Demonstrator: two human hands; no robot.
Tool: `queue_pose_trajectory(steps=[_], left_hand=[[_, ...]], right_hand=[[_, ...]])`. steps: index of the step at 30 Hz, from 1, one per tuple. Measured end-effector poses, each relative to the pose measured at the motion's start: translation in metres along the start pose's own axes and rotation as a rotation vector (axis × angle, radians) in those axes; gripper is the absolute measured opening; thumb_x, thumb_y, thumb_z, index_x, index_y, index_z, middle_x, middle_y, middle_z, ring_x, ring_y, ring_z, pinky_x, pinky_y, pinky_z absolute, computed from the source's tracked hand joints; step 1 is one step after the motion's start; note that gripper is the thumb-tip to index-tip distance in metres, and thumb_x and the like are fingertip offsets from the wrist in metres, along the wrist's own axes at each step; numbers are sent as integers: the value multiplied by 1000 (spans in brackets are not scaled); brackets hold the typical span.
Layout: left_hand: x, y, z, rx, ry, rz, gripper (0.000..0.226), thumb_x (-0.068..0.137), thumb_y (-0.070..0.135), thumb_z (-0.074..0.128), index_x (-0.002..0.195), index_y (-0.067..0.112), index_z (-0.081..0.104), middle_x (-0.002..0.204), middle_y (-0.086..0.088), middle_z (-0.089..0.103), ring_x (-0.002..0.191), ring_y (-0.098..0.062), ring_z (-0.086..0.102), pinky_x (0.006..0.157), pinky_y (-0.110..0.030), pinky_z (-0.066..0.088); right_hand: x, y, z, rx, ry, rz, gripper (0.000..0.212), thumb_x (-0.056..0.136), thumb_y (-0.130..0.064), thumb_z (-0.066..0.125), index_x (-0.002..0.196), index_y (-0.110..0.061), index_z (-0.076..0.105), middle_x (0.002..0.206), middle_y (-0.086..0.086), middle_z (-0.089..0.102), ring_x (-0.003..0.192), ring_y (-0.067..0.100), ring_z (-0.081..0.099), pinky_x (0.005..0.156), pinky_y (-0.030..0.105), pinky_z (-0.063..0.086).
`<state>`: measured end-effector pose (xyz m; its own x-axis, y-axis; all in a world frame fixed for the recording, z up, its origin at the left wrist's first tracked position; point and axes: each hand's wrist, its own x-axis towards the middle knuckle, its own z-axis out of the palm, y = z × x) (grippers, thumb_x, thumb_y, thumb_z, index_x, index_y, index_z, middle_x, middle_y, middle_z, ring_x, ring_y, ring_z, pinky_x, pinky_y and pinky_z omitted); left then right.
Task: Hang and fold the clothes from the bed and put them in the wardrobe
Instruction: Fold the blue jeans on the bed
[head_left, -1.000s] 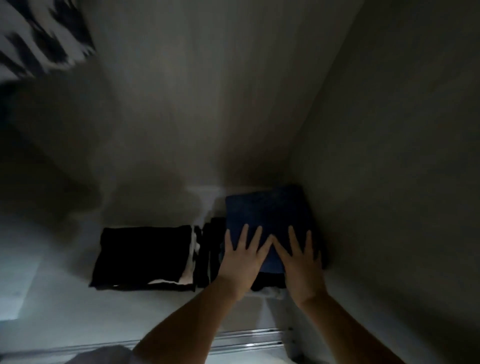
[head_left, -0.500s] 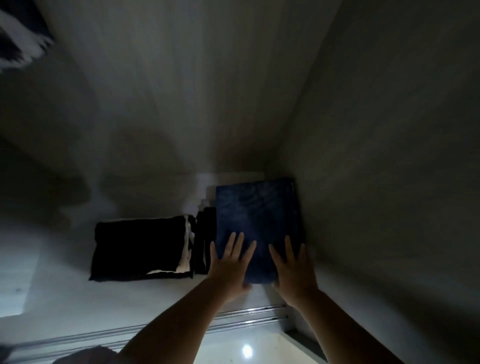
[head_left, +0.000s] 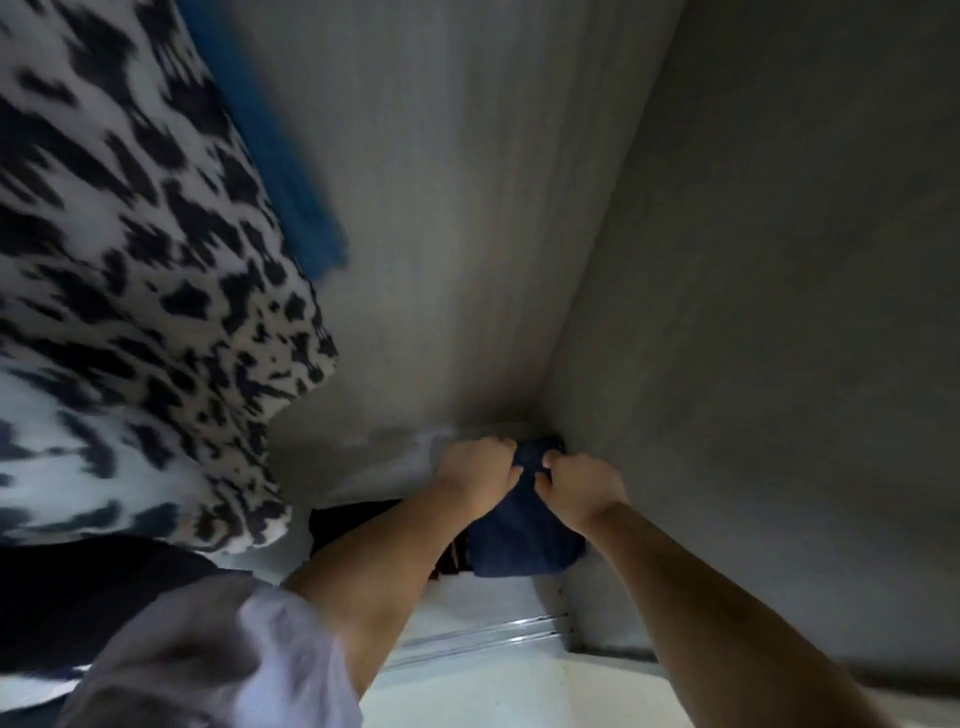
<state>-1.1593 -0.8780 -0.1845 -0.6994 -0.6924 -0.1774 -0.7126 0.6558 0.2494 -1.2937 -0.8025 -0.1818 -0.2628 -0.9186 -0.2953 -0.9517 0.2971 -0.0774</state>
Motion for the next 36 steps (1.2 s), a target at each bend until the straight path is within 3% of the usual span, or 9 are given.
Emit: queue_pose_trajectory(steps=[8, 14, 18, 23, 29, 36], left_hand=[[-57, 12, -112, -11, 76, 77, 31, 99, 37, 41, 104, 11, 59, 102, -10, 65, 89, -25, 62, 74, -36, 51], [-94, 50, -127, 115, 22, 116, 40, 100, 43, 36, 122, 16, 55, 114, -8, 63, 99, -26, 62, 75, -34, 51], [-115, 77, -135, 118, 62, 192, 40, 99, 45, 37, 119, 15, 57, 110, -8, 64, 97, -27, 62, 77, -37, 53], [-149, 121, -124, 188, 75, 284, 34, 96, 47, 42, 104, 19, 60, 98, -5, 67, 88, -27, 64, 63, -30, 43], [-218, 247, -59, 246, -83, 468, 32, 97, 44, 41, 102, 18, 58, 109, -7, 66, 103, -31, 61, 74, -33, 43], [-327, 450, -1, 210, -186, 821, 35, 97, 43, 41, 108, 16, 60, 115, -8, 65, 108, -30, 60, 81, -33, 44]], right_hand=[[-68, -24, -94, 10, 150, 57, 31, 97, -38, 37, 105, -17, 59, 103, 7, 65, 93, 28, 63, 63, 29, 38], [-119, -32, -124, 11, 179, 26, 31, 98, -36, 35, 101, -17, 59, 96, 7, 65, 86, 27, 61, 60, 30, 36], [-163, -27, -128, -5, 182, 66, 34, 98, -37, 33, 105, -18, 61, 101, 6, 65, 89, 27, 62, 61, 30, 36], [-235, -5, -112, 15, 190, 135, 34, 98, -36, 34, 106, -18, 63, 107, 7, 66, 96, 30, 63, 66, 30, 39], [-385, 62, -64, 43, 124, 319, 30, 96, -31, 39, 103, -15, 63, 107, 11, 68, 97, 34, 64, 67, 31, 38], [-614, 174, -17, 54, -34, 720, 27, 96, -23, 39, 104, -14, 63, 103, 7, 68, 92, 28, 65, 63, 34, 44]])
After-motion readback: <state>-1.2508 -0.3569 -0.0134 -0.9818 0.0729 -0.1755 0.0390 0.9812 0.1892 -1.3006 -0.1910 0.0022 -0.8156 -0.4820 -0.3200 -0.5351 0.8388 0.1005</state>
